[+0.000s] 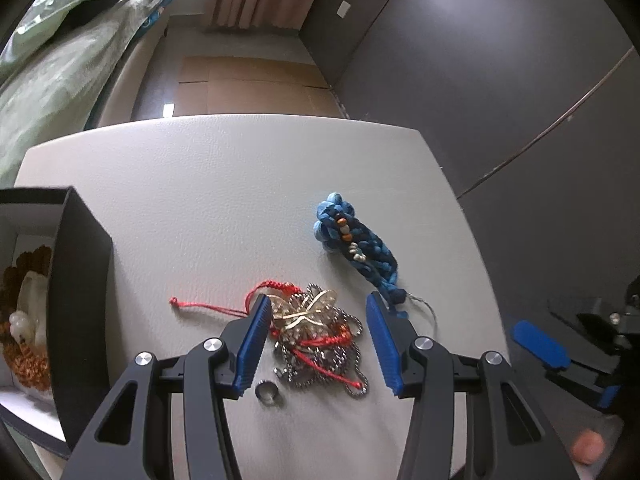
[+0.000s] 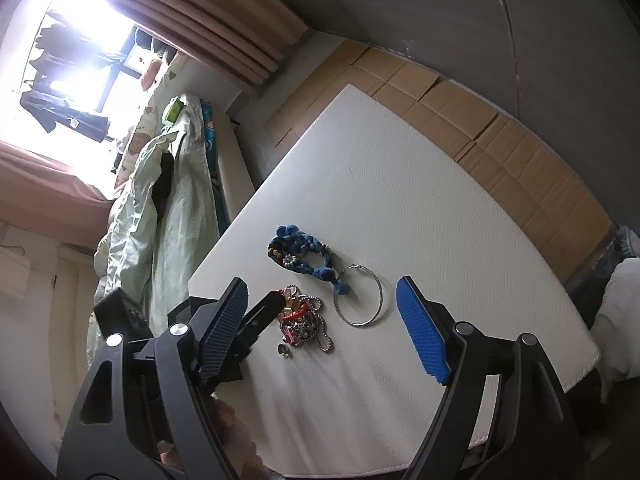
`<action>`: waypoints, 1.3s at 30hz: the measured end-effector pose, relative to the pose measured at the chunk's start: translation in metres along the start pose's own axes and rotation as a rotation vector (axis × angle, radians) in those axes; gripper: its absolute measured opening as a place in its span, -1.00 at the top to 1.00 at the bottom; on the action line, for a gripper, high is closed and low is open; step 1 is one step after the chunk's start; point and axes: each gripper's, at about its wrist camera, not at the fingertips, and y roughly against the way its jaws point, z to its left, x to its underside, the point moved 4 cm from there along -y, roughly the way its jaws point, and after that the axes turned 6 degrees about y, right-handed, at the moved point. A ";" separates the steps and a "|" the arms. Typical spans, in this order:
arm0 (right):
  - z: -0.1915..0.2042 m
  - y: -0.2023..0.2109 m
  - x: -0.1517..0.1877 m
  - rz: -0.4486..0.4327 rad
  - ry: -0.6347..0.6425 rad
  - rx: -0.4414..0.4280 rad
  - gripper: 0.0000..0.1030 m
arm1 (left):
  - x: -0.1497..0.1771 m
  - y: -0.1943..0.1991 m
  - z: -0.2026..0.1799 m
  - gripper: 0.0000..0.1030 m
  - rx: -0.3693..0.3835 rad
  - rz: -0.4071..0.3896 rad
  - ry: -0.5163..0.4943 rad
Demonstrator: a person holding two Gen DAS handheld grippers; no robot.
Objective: Organize jewelry
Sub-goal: 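Move both tools over the red-string charms and blue keychain, then grasp the blue braided keychain with the right tool and lift it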
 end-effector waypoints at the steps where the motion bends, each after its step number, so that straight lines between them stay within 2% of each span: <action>1: -0.001 0.000 0.000 0.000 -0.002 -0.003 -0.50 | 0.000 -0.001 0.000 0.10 -0.011 -0.001 -0.004; 5: -0.001 0.002 -0.003 -0.001 -0.007 -0.020 -0.50 | 0.000 -0.009 0.001 0.10 -0.064 0.004 -0.018; 11: -0.001 0.002 -0.005 -0.001 -0.011 -0.023 -0.50 | -0.001 -0.016 -0.001 0.08 -0.076 -0.002 -0.038; 18: -0.005 -0.012 -0.004 0.034 0.000 0.038 -0.50 | 0.001 -0.020 -0.012 0.03 -0.117 0.002 -0.128; 22: -0.006 -0.026 -0.004 0.062 0.001 0.055 -0.20 | 0.003 -0.022 -0.014 0.23 -0.161 -0.013 -0.161; 26: 0.001 -0.043 -0.002 0.089 0.033 0.078 0.11 | 0.002 -0.019 -0.008 0.25 -0.119 -0.016 -0.150; 28: 0.004 -0.050 -0.001 0.099 0.060 0.092 0.16 | 0.002 -0.017 -0.005 0.25 -0.103 -0.012 -0.140; 33: 0.016 -0.067 0.002 0.118 0.109 0.094 0.18 | -0.001 -0.002 0.001 0.25 -0.060 -0.028 -0.113; 39: 0.028 -0.077 0.002 0.100 0.187 0.132 0.19 | -0.008 0.023 0.009 0.25 -0.022 -0.065 -0.085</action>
